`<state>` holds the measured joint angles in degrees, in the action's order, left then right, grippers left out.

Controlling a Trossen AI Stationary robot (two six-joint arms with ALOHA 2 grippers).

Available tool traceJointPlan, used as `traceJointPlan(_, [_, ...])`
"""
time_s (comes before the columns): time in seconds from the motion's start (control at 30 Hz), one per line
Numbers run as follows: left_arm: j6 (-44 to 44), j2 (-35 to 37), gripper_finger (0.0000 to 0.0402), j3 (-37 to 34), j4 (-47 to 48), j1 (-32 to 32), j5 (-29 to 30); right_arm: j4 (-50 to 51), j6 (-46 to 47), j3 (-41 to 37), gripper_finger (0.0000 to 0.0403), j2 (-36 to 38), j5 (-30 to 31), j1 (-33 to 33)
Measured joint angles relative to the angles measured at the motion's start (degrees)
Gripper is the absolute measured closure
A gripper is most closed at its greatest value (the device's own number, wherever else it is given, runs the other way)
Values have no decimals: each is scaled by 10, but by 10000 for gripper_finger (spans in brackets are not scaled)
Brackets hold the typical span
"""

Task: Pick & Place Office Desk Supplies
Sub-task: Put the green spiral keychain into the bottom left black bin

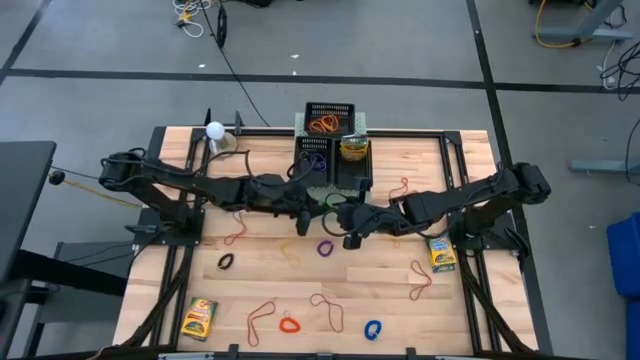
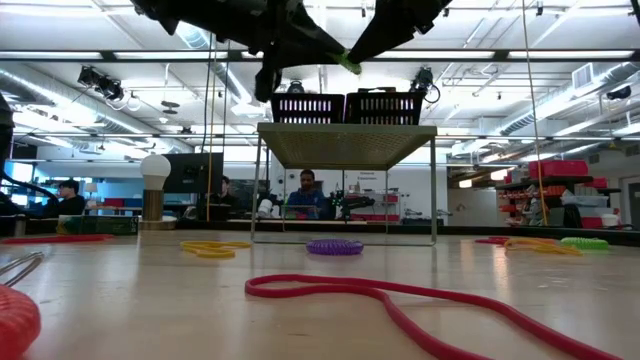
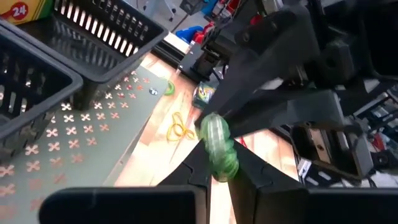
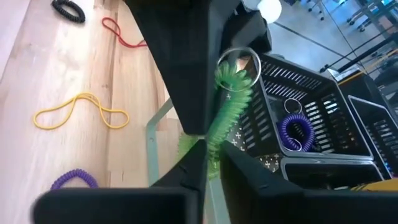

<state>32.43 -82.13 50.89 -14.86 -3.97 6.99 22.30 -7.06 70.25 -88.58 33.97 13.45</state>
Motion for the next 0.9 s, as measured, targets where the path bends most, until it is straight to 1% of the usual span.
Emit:
traceJointPlan(0.17, [-3, 45, 370, 0, 77, -2, 0, 2, 22, 0, 292, 0, 0, 0])
traceJointPlan(0.23, [-9, 69, 370, 0, 107, -2, 3, 5, 30, 0, 273, 0, 0, 0])
traceJointPlan(0.3, [-17, 91, 370, 0, 127, 2, 10, 7, 33, 0, 259, 0, 0, 0])
traceJointPlan(0.4, [-19, 118, 369, 0, 138, 19, 20, 9, 37, 0, 252, 0, 0, -1])
traceJointPlan(0.53, [-11, 138, 369, 5, 142, 62, 34, 11, 38, 0, 262, 0, 0, -2])
traceJointPlan(0.7, [-11, 124, 369, 51, 204, 132, 39, 16, 53, 0, 297, 0, -2, -6])
traceJointPlan(0.8, [-34, 99, 369, 76, 242, 169, 24, 19, 63, 0, 319, 0, -10, -11])
traceJointPlan(0.9, [-60, 68, 368, 92, 266, 196, -10, 19, 63, 0, 341, 0, -10, -15])
